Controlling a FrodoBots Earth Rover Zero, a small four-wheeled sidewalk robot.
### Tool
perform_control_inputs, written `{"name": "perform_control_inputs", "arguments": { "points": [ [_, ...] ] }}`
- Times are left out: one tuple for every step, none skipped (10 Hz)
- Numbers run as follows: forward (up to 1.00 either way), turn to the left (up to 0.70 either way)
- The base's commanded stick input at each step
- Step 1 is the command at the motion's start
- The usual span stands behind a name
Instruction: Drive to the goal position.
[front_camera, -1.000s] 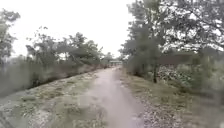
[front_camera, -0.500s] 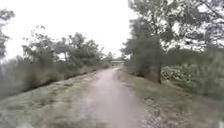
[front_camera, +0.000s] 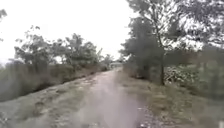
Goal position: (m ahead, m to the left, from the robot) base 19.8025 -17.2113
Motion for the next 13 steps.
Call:
{"name": "perform_control_inputs", "arguments": {
  "points": [
    [0.7,0.0],
    [0.7,0.0],
    [0.7,0.0],
    [0.7,0.0],
    [0.7,0.0],
    [0.7,0.0],
    [0.7,0.0],
    [0.7,0.0],
    [0.7,0.0],
    [0.7,0.0],
    [0.7,0.0],
    [0.7,0.18],
    [0.7,0.28]
  ]
}}
